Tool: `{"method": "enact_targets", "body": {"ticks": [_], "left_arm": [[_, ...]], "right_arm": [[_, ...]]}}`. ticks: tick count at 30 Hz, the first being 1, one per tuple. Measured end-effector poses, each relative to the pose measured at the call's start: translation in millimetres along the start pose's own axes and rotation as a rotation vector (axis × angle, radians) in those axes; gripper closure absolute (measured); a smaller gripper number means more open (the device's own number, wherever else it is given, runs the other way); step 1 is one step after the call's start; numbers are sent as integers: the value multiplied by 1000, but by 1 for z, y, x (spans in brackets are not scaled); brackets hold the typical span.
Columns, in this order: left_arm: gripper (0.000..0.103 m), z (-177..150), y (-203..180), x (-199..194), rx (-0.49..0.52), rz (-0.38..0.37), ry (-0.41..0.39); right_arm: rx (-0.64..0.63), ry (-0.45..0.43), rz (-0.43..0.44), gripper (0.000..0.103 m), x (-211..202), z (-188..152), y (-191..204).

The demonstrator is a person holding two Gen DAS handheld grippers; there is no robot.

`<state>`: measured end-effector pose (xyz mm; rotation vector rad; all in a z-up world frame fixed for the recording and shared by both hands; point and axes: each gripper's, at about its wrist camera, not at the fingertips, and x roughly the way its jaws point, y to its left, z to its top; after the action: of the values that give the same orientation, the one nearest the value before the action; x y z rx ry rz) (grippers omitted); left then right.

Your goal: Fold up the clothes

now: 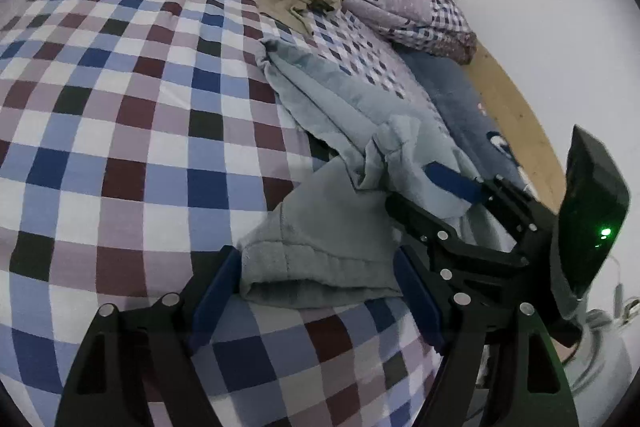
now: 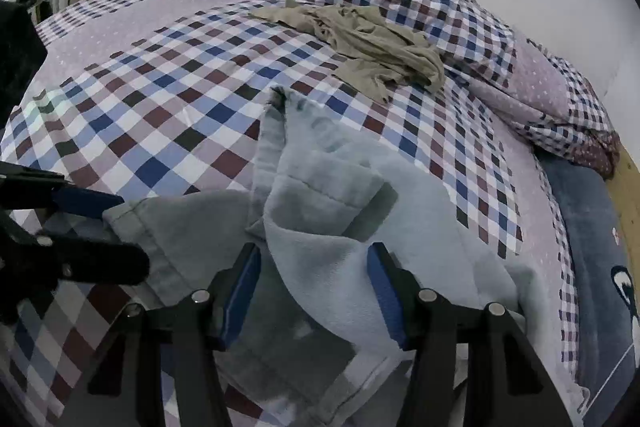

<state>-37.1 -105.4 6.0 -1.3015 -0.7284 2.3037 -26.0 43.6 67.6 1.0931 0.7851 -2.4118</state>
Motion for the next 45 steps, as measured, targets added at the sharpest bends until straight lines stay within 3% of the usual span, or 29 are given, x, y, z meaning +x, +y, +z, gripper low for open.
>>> {"method": "enact_targets", "body": {"ticks": [2, 4, 5, 7, 8, 10, 12, 17, 24, 33, 36, 40, 43, 45], "left_arm": [[21, -2, 1, 1, 1, 1, -10], [26, -3, 2, 3, -6, 8, -19], [30, -3, 3, 4, -10, 15, -23], [65, -3, 8, 6, -46, 45, -26], [66, -3, 13, 6, -75, 40, -30], [79, -3, 20, 5, -122, 0, -46], [83, -2, 24, 0, -154, -40, -68], [86, 2, 16, -27, -173, -125, -178], [88, 8, 17, -93, -219, -267, -377], [89, 3, 79, -218, -378, -358, -675], [89, -6, 95, -263, -408, -373, -788], [89, -22, 123, -311, -466, -388, -913], [89, -37, 157, -334, -547, -330, -978], [89, -44, 181, -341, -605, -250, -999]], "right_arm": [[-21, 13, -4, 51, 6, 0, 1], [-18, 34, -9, 85, 13, 0, -3], [2, 27, 0, 88, 11, 0, -8], [56, 0, 12, 94, 3, 2, -24], [88, -27, 14, 94, -6, 4, -32], [136, -91, 10, 95, -29, 13, -49], [152, -151, -9, 96, -56, 27, -62], [123, -281, -71, 96, -130, 80, -76], [74, -441, -104, 97, -226, 146, -50], [18, -631, -79, 97, -294, 214, 21], [7, -700, -37, 97, -313, 233, 53], [-25, -729, 48, 97, -322, 263, 98], [-73, -741, 102, 97, -327, 279, 137], [-105, -749, 124, 97, -326, 285, 158]]}}
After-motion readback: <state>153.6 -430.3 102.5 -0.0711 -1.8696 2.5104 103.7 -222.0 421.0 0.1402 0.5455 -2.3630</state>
